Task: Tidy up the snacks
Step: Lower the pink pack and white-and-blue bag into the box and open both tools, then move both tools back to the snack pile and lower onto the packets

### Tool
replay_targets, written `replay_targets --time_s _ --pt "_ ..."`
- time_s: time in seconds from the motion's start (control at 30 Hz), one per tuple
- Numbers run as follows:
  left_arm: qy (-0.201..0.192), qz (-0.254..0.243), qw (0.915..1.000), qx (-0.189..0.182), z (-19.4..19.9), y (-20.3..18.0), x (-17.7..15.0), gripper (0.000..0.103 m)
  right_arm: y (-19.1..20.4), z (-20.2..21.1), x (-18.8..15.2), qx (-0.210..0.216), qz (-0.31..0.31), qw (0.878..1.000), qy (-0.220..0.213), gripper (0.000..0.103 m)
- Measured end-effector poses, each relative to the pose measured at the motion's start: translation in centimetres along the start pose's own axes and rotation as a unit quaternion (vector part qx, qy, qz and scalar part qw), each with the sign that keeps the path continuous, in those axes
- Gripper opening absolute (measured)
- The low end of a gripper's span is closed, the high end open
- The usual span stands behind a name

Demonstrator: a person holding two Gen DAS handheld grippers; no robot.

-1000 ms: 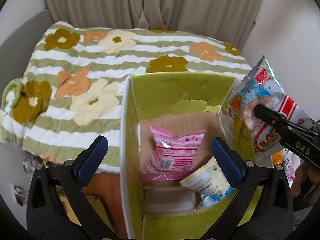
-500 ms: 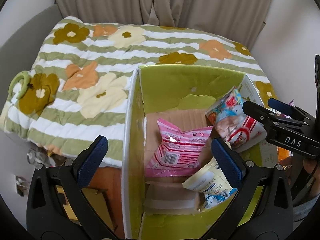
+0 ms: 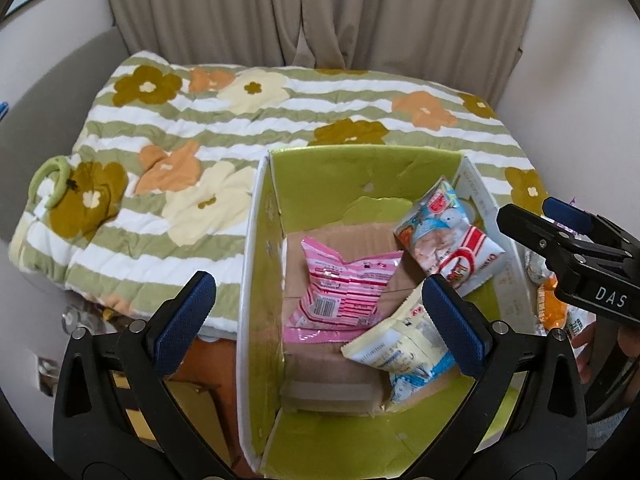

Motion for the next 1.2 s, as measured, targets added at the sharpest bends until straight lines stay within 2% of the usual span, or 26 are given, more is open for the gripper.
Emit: replay_targets --time_s 0.27,0.43,0.57,0.7,0.77,0.9,1.2 --pt "-0.023 -0.009 0.9996 -0.013 3.8 -1.3 -1.1 0.102 0.2 5.0 -1.3 0.002 -0.003 1.000 -0.028 0.094" --pt "-0.027 -0.029 0.9982 -0.047 4.8 -3.8 -1.4 0.102 -1.0 8.1 -2.5 -0.016 -0.023 0.999 -0.044 0.094" --pt "-0.033 -0.050 0.9955 -0.073 5.5 -7.4 -1.6 0.102 -3.2 10.9 -3.8 -0.036 -0.041 0.997 -0.061 0.094" --pt "-0.039 -0.072 0.9925 -0.091 5.9 -11.8 -1.7 0.102 -6.5 13.5 -5.2 -0.061 -0.055 0.994 -0.073 0.095" --pt "-0.042 -0.079 0.9913 -0.096 6.2 -14.0 -1.8 0.102 -8.4 14.8 -5.8 -0.070 -0.063 0.993 -0.077 0.102" --pt "-0.039 -0.081 0.9905 -0.104 6.3 -18.4 -2.5 0.102 -12.8 16.9 -7.1 -0.088 -0.070 0.991 -0.078 0.102" --pt "0.002 -0.097 0.9869 -0.129 2.8 -28.6 -3.8 0.102 -23.3 18.9 -10.7 -0.110 -0.115 0.987 -0.027 0.102"
Point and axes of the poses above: each gripper's, at about its wrist camera, not at the fingertips, and z roughly against the way its jaws point, y to its left, x to its top, the point moved 2 cm from there along -z, roughly the way its jaws point, and after that the axes turned 6 degrees about -z, right-handed, at the moved point
